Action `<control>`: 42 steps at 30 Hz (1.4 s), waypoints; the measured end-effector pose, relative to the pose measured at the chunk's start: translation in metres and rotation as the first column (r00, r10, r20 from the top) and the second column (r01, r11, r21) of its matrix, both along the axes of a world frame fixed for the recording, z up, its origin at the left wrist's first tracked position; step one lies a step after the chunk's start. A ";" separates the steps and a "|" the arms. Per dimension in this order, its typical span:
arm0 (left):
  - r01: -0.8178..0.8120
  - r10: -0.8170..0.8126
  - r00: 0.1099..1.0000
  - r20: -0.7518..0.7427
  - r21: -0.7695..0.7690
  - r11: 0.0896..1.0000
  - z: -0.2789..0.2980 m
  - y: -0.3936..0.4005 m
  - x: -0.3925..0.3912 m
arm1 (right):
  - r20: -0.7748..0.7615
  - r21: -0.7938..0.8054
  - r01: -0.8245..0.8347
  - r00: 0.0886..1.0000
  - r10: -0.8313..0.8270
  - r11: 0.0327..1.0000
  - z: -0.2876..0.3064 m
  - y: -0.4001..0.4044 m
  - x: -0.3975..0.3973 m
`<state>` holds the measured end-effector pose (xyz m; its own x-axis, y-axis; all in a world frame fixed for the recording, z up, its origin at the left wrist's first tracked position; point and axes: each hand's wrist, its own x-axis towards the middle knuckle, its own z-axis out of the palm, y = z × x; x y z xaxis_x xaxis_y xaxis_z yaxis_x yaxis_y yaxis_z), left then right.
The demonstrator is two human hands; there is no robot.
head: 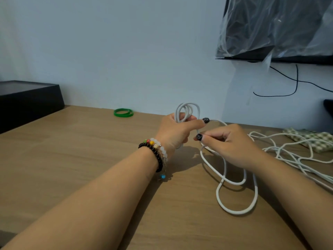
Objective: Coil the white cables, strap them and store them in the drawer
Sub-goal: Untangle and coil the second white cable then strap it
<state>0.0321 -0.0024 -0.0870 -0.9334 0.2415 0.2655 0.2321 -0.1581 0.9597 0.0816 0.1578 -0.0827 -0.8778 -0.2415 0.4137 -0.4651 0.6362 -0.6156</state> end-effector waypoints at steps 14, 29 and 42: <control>-0.127 0.128 0.990 0.054 -0.008 0.992 -0.001 0.005 0.002 | 0.065 -0.005 -0.071 0.995 0.071 0.997 0.001 -0.012 0.006; -0.021 -0.070 0.972 0.226 0.375 0.927 0.013 0.005 0.003 | 0.065 -0.054 -0.075 0.995 0.078 0.996 0.001 -0.010 0.003; 0.000 -0.243 0.935 0.257 0.687 0.726 0.025 -0.010 -0.005 | -0.057 -0.071 0.075 0.995 -0.079 0.995 -0.004 -0.003 -0.007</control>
<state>0.0269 -0.0127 -0.0625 -0.9669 0.2319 0.1067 -0.1226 -0.7883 0.6030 0.0744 0.1544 -0.0866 -0.8660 -0.1432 0.4792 -0.4535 0.6288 -0.6317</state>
